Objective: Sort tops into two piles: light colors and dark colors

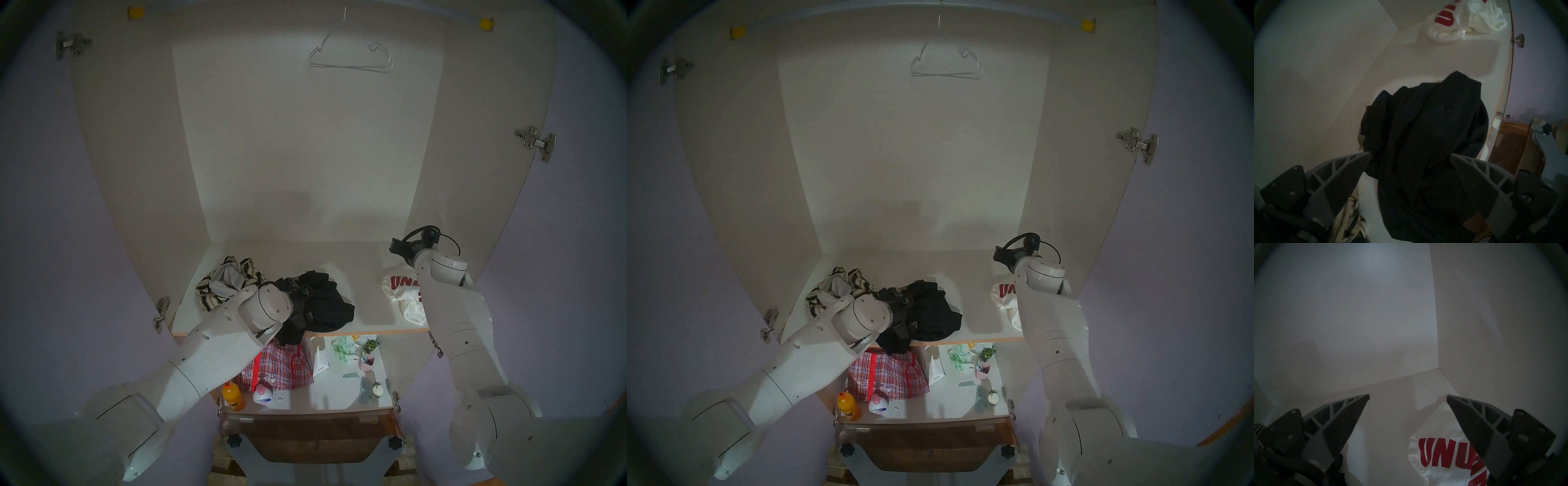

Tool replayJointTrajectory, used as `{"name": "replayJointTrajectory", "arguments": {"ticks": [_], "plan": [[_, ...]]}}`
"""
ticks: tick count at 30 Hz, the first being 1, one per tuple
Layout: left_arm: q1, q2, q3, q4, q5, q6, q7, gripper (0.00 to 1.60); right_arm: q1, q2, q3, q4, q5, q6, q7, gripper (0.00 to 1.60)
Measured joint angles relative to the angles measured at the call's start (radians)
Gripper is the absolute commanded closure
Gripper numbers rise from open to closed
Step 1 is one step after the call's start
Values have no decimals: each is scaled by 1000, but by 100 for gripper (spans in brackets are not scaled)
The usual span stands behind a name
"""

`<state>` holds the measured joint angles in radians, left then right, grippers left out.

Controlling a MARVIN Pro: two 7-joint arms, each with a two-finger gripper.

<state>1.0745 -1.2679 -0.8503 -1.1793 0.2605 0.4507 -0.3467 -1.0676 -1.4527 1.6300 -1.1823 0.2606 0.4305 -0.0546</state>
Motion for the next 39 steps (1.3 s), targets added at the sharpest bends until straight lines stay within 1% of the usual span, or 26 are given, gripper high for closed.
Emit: {"name": "replayJointTrajectory", "arguments": {"ticks": [3, 7, 9, 10, 11, 13, 15, 16, 18, 19, 20, 22, 23, 24, 25, 28, 31, 33, 34, 39], "plan": [[-11, -28, -1, 53, 7, -12, 31, 0, 0, 0, 1, 0, -1, 0, 0, 0], [-49, -105, 17, 192, 36, -49, 90, 0, 0, -1, 1, 0, -2, 0, 1, 0], [-65, -121, 24, 228, 45, -62, 107, 0, 0, -1, 2, 0, -3, 0, 1, 0], [-80, -135, 26, 261, 49, -67, 115, 0, 0, -1, 2, 0, -3, 0, 1, 0], [-101, -149, 30, 300, 53, -80, 118, 0, 0, -1, 2, 0, -3, 0, 1, 0], [-128, -162, 40, 348, 62, -94, 118, 0, 0, -2, 2, 0, -4, 0, 2, 0], [-158, -167, 74, 392, 72, -111, 112, 0, 0, -2, 3, 0, -4, 0, 2, 0], [-181, -176, 88, 439, 76, -138, 106, 0, 0, -2, 3, 0, -4, 0, 2, 0], [-197, -185, 98, 490, 76, -159, 104, 1, 0, -2, 3, 0, -5, 0, 3, 0], [-205, -189, 101, 515, 76, -164, 102, 19, 0, -2, 4, 0, -5, 0, 3, 0], [-213, -191, 105, 540, 76, -170, 95, 81, 0, -2, 4, 0, -5, 0, 3, 0], [-218, -191, 110, 559, 77, -182, 91, 113, 0, -3, 4, 0, -5, 0, 3, 0], [-218, -191, 111, 559, 77, -184, 90, 139, 0, -3, 4, 0, -6, 0, 3, 0], [-217, -192, 110, 556, 76, -192, 91, 160, 0, -3, 4, 0, -6, 0, 3, 0], [-217, -192, 110, 554, 76, -196, 92, 160, 0, -3, 4, 0, -6, 0, 3, 0], [-208, -197, 76, 540, 61, -215, 123, 160, 0, -3, 5, 0, -6, 0, 4, 0], [-197, -205, 14, 504, 39, -254, 174, 160, 0, -3, 5, 0, -7, 0, 4, 0], [-191, -209, -13, 491, 31, -275, 212, 160, 0, -3, 5, 0, -7, 0, 4, 0], [-185, -214, -39, 482, 27, -297, 268, 160, 0, -3, 5, 0, -7, 0, 4, 0], [-172, -225, -123, 457, 15, -345, 444, 160, 0, -4, 5, 0, -8, 0, 4, 0]]}}
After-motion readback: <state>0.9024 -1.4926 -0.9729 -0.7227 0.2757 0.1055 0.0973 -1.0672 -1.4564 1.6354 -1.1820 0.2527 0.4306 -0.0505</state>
